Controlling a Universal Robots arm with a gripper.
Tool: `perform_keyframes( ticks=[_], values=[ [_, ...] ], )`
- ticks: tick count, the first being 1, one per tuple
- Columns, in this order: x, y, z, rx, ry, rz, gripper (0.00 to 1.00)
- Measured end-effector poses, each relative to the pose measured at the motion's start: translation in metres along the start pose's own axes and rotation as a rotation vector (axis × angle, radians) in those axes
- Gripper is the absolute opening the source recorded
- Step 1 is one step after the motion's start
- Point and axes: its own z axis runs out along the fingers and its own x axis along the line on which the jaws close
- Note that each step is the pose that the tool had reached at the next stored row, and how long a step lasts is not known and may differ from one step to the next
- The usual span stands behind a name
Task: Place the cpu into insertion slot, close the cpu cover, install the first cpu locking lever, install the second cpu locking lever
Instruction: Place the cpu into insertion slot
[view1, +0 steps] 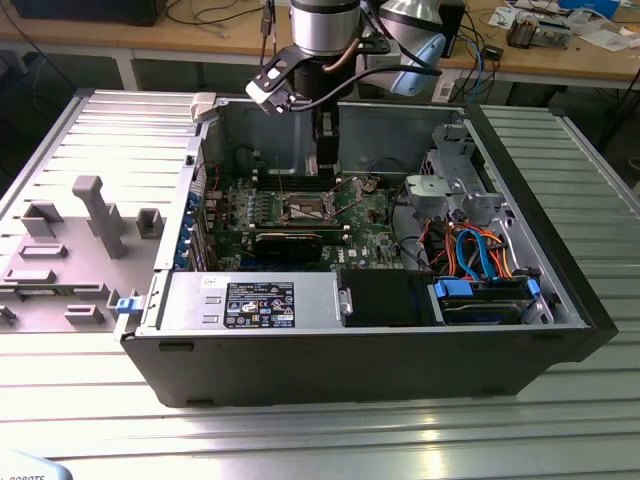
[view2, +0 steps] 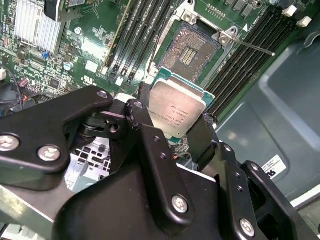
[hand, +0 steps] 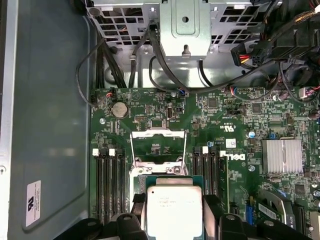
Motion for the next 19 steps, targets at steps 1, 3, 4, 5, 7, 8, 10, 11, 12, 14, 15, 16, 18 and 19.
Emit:
perform_keyframes(
  ticks=[1, 3, 4, 5, 7, 8, 10, 11, 12, 14, 15, 16, 18, 19],
  values=[
    [0.0000, 0.0000, 0.0006, 0.0000, 0.0000, 0.000, 0.54],
    [0.0000, -0.0001, 0.0011, 0.0000, 0.0000, 0.000, 0.54],
    [0.0000, -0.0001, 0.0013, 0.0001, -0.0002, 0.000, 0.54],
    [0.0000, -0.0001, 0.0016, 0.0000, 0.0000, 0.000, 0.54],
    [0.0000, -0.0002, 0.0022, 0.0000, 0.0000, 0.000, 0.54],
    [0.0000, -0.0002, 0.0024, 0.0000, 0.0000, 0.000, 0.54],
    [0.0000, -0.0002, 0.0028, 0.0000, 0.0002, 0.000, 0.54],
    [0.0000, -0.0003, 0.0031, -0.0001, 0.0004, 0.000, 0.54],
    [0.0001, -0.0003, 0.0037, -0.0002, 0.0006, 0.000, 0.54],
    [0.0001, -0.0010, 0.0070, -0.0002, 0.0004, 0.000, 0.54],
    [0.0001, -0.0012, 0.0080, -0.0001, 0.0003, 0.000, 0.54],
    [0.0001, -0.0013, 0.0089, -0.0001, 0.0006, 0.000, 0.54],
    [0.0001, -0.0014, 0.0108, -0.0001, 0.0007, 0.000, 0.54],
    [0.0001, -0.0015, 0.0120, -0.0001, 0.0006, 0.000, 0.54]
  ],
)
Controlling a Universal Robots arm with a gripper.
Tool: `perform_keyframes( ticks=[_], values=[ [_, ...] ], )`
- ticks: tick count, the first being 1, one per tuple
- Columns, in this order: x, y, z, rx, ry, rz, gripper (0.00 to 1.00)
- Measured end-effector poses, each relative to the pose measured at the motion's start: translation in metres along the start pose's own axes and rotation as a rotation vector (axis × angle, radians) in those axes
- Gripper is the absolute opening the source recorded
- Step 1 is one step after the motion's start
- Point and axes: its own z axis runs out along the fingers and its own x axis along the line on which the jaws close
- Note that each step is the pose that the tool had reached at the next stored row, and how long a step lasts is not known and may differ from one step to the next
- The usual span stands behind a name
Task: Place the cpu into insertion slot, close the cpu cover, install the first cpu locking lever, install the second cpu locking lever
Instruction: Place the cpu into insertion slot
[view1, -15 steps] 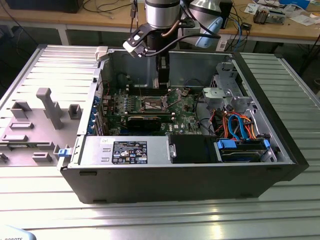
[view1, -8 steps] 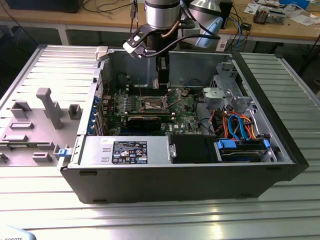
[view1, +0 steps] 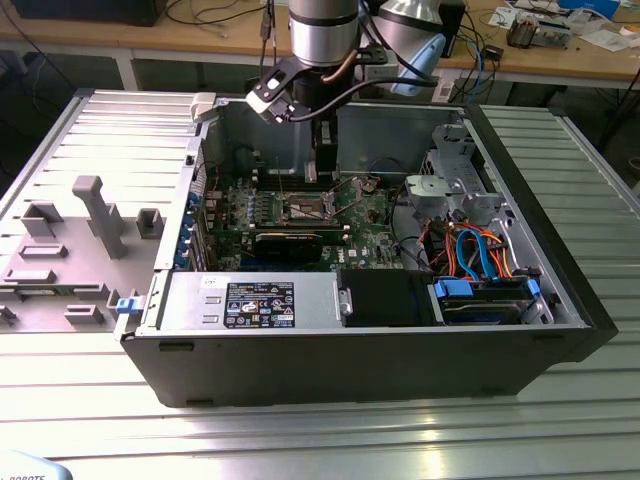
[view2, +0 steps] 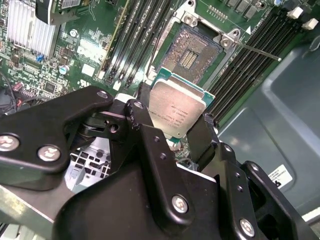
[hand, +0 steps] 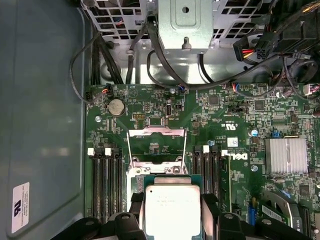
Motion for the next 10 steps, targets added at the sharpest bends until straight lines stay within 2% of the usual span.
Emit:
perform_keyframes(
  ticks=[10],
  values=[
    [0.0000, -0.0002, 0.0013, -0.0002, -0.0001, 0.000, 0.54]
  ],
)
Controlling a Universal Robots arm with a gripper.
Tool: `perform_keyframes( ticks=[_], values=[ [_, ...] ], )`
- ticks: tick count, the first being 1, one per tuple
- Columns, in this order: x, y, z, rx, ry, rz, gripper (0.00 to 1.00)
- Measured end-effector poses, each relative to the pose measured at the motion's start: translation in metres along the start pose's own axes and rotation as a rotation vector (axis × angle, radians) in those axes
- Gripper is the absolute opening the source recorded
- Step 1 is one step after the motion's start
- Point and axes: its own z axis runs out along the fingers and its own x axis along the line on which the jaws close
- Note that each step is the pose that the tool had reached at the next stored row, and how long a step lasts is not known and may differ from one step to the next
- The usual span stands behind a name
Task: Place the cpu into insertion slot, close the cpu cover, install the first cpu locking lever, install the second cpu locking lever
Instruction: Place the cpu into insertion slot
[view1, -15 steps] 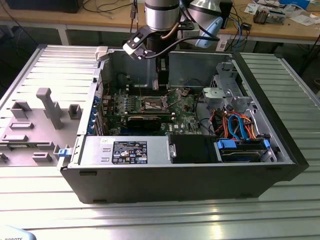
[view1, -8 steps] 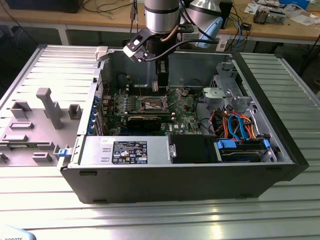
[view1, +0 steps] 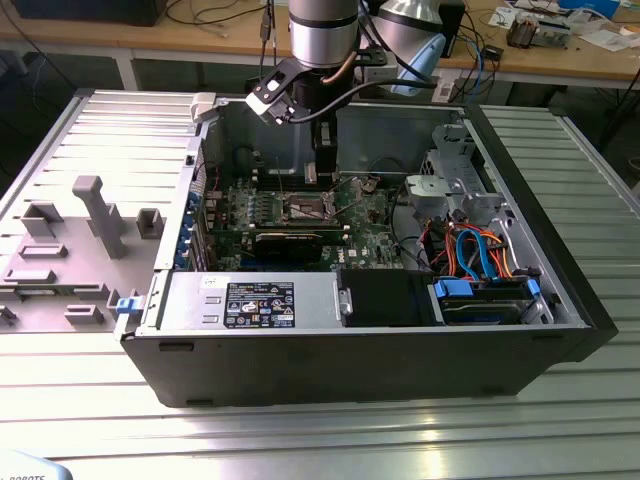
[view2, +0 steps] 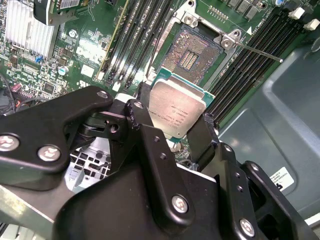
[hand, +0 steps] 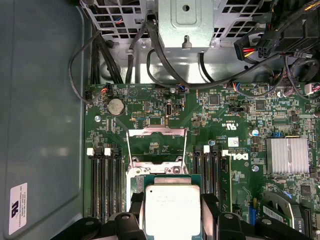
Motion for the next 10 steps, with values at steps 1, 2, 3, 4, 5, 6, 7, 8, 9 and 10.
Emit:
perform_keyframes(
  ticks=[1, 2, 3, 4, 5, 6, 7, 8, 9, 10],
  values=[
    [0.0000, -0.0001, 0.0000, -0.0001, 0.0001, 0.000, 0.54],
    [0.0000, -0.0002, 0.0000, -0.0001, 0.0001, 0.000, 0.54],
    [0.0000, -0.0002, 0.0000, -0.0001, 0.0001, 0.000, 0.54],
    [0.0000, -0.0002, 0.0000, -0.0001, 0.0001, 0.000, 0.54],
    [0.0000, -0.0002, 0.0000, -0.0001, 0.0001, 0.000, 0.54],
    [0.0000, -0.0002, 0.0000, 0.0000, 0.0001, 0.000, 0.54],
    [0.0000, -0.0002, 0.0000, -0.0001, 0.0001, 0.000, 0.54],
    [0.0000, -0.0003, 0.0001, 0.0000, 0.0000, 0.000, 0.54],
    [0.0000, -0.0003, 0.0003, 0.0000, 0.0001, 0.000, 0.54],
    [0.0000, -0.0003, 0.0007, -0.0001, 0.0002, 0.000, 0.54]
  ],
)
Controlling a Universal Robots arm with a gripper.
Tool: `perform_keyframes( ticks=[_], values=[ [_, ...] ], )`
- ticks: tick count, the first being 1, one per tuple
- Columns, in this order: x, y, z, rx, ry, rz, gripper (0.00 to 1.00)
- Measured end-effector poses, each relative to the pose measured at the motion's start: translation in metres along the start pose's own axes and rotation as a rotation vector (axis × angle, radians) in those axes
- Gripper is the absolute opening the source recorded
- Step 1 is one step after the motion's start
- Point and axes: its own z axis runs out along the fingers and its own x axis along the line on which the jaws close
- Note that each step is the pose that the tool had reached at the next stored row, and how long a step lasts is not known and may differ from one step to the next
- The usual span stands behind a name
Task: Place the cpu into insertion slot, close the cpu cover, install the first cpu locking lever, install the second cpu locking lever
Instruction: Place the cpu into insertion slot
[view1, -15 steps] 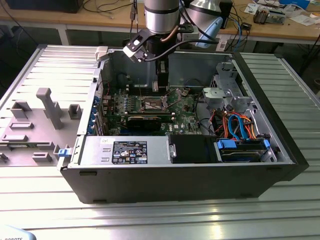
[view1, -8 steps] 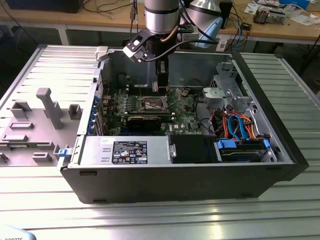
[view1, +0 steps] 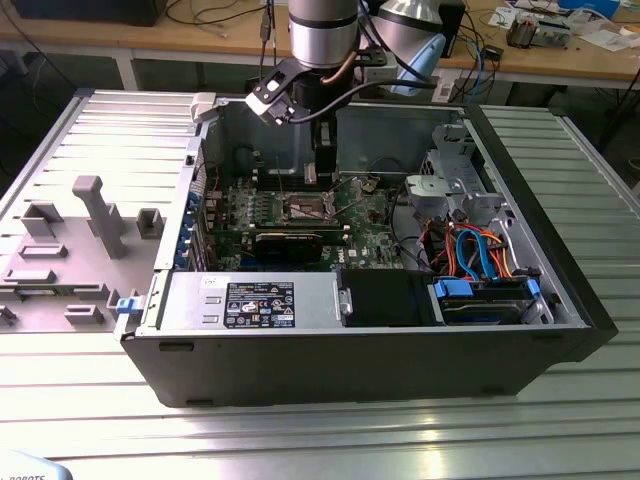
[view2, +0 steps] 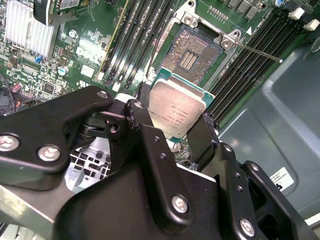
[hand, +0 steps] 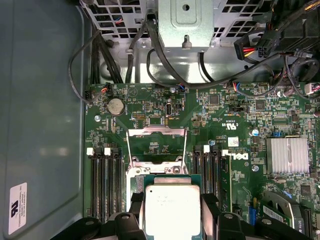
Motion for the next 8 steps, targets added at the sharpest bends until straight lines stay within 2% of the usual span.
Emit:
perform_keyframes(
  ticks=[5, 8],
  values=[
    [0.0002, -0.0005, 0.0042, 0.0002, -0.0010, 0.000, 0.54],
    [0.0002, -0.0006, 0.0043, 0.0003, -0.0009, 0.000, 0.54]
  ],
)
